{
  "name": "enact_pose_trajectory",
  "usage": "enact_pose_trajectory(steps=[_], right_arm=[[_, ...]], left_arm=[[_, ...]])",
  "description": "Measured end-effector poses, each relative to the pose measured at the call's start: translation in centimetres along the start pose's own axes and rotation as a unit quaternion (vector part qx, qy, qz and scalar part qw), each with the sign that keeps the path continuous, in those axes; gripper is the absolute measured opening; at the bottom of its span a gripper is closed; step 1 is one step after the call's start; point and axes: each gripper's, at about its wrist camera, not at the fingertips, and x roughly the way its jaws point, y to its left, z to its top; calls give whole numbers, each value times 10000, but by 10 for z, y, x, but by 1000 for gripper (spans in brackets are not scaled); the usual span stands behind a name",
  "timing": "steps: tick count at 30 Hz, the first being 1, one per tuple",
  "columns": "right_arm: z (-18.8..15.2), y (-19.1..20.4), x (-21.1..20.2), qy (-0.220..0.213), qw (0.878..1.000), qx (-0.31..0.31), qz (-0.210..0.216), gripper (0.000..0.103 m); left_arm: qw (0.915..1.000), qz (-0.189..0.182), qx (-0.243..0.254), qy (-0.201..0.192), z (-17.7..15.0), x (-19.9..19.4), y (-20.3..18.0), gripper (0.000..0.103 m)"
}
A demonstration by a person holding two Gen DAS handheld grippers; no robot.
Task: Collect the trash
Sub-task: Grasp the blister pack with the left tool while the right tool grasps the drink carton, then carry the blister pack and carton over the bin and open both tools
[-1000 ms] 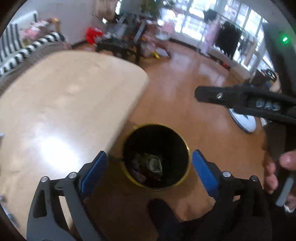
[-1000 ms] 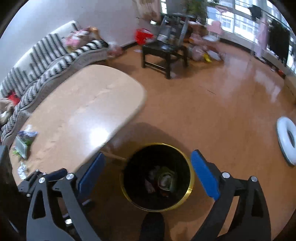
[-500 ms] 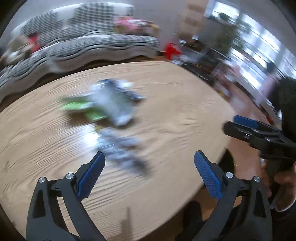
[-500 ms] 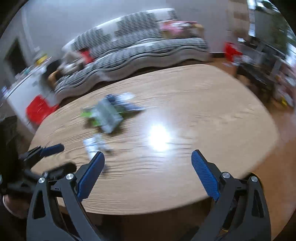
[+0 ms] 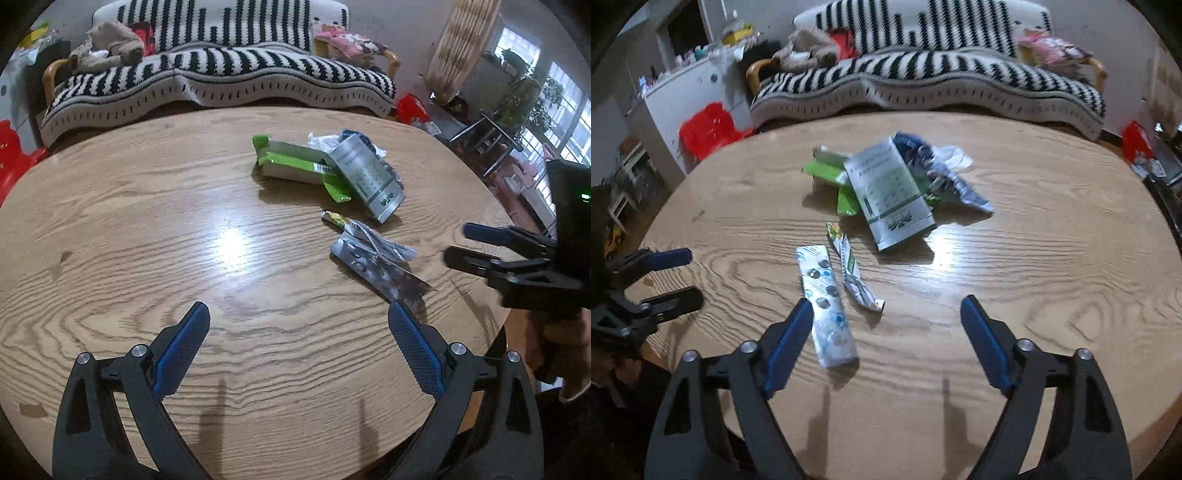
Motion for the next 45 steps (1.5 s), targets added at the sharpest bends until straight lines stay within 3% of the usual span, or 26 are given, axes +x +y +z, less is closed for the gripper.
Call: enact_pose_trajectory(steps=[4,11,16,20,30,36,39,41,45], right_arm=[[4,7,22,142,9991,-362,-140,76],[10,11,44,341,9978,-561,-82,64],[13,20,62,497,9963,-706,26,46],[6,33,58,542,9938,-968,99,12],[-8,-6,2,157,9986,-489,-122,12],[-22,-24,-33,-46,9993,-310,-190,12],[-31,-33,-46,-89,9994,-191,-285,12],[-37,-40,-54,-100,9994,-71,-324,12],[-45,-50,-64,-127,9990,258,-356,12]], left_arm=[[9999,-19,108,92,3,10,-11,94],[9997,-42,210,137,4,20,-22,94],[9996,-47,158,231,8,28,-26,94],[9997,-39,103,206,13,30,-30,94],[9996,173,-6,237,24,60,-61,94],[9961,762,22,435,24,93,-81,94],[9946,927,195,420,20,91,-85,77],[9939,984,351,356,18,84,-84,43],[9947,858,370,434,15,76,-79,32]])
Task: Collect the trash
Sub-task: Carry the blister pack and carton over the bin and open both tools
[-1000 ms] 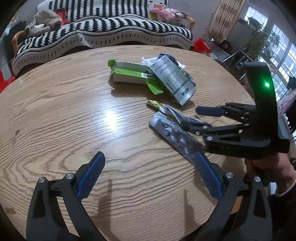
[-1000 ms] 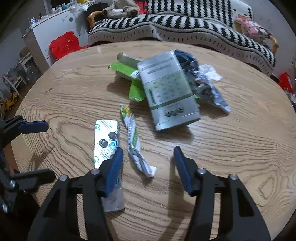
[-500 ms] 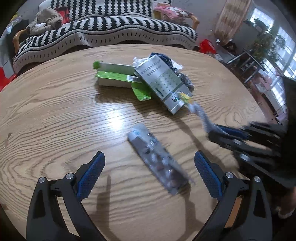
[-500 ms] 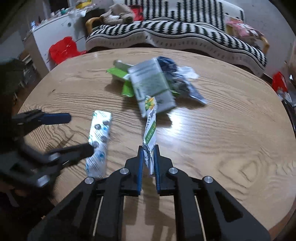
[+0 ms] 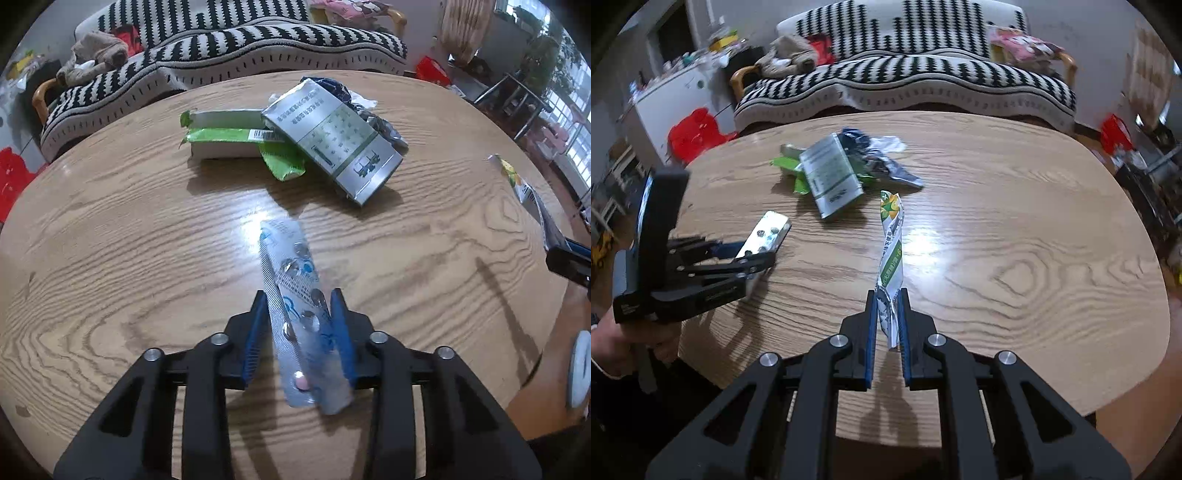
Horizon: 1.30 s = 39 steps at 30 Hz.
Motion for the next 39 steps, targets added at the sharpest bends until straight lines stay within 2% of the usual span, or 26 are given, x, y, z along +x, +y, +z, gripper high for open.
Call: enact_pose_trajectory(steps=[9,13,15,19,22,27,30,33,39], right_arm=[[-5,-1,-7,-40,9998,189,-108,12],[-11,-4,-14,-102,9994,202,-258,12],[-18,-12,-23,-165,9986,270,-419,12],[-37,-38,-44,-268,9956,553,-708,12],[-57,-70,-66,-341,9898,953,-1003,12],[-97,-126,-103,-445,9709,1763,-1559,12],[-123,-155,-122,-443,9579,2234,-1745,12],[-154,-183,-130,-184,9412,2817,-1857,12],[-188,-213,-128,187,9239,3387,-1771,12]], left_arm=[[9993,-163,279,-174,1,-17,-13,30],[9975,-315,502,-381,5,-31,-34,31],[9961,-452,610,-459,6,-35,-49,31],[9880,-988,985,-666,10,-46,-100,31],[9770,-1492,1338,-731,8,-52,-150,31],[9480,-2389,2008,-627,-11,-54,-238,31],[9347,-2685,2290,-423,-24,-45,-279,31],[9240,-2879,2511,-181,-34,-34,-312,31],[9093,-3049,2823,230,-53,-14,-357,31]])
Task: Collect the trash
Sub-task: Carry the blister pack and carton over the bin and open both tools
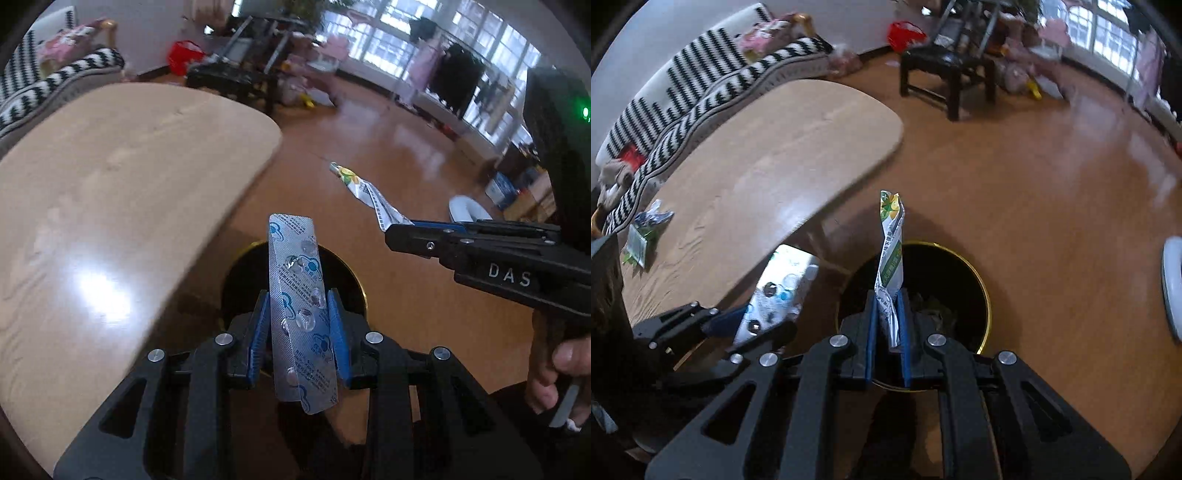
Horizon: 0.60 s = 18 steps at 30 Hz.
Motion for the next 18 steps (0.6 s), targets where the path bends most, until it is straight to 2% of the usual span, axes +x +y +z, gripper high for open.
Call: enact_pose_trajectory(steps=[4,18], right_arm=[[-2,-11,7,164,9998,123,28,12],[2,-10,10,174,9996,172,-123,12]], left_arm=[[9999,-47,61,136,3,17,-5,31],[9996,-72,206,205,9,28,-9,32]])
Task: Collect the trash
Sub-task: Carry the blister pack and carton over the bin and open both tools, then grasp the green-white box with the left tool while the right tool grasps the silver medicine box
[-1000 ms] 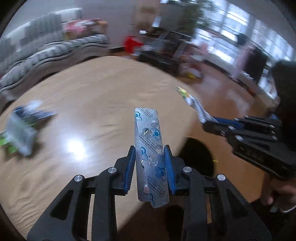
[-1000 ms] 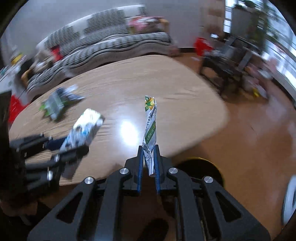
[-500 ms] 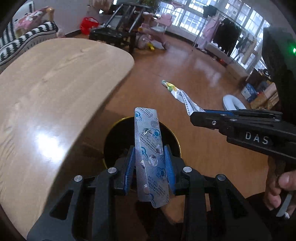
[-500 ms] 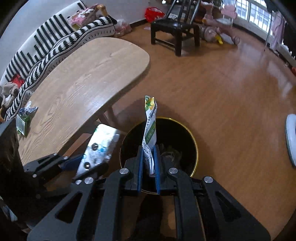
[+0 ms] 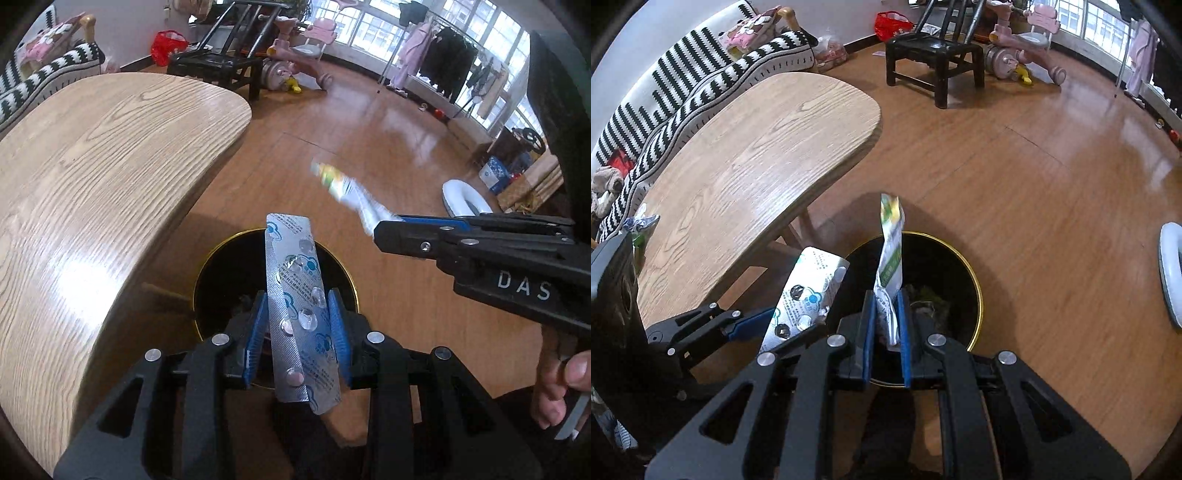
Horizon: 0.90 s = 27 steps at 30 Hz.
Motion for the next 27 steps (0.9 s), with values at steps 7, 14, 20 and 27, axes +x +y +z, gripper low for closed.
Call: enact_pose_trajectory(steps=[7,14,20,27], right_arm=[[1,-4,-4,-113,9998,131,-139,66],[6,-2,-19,-544,9984,115,-67,82],[14,39,-29,-897,9952,-345,157,86],[21,156,-21,-868,9833,-1368,827,86]], left_arm=[[9999,26,-128,-77,3,3,6,66],[9990,191,-225,-323,-3,-28,10,90],[9943,653,-463,-700,-28,-101,47,93],[9712,1458,-1470,-1179,-83,-196,139,93]])
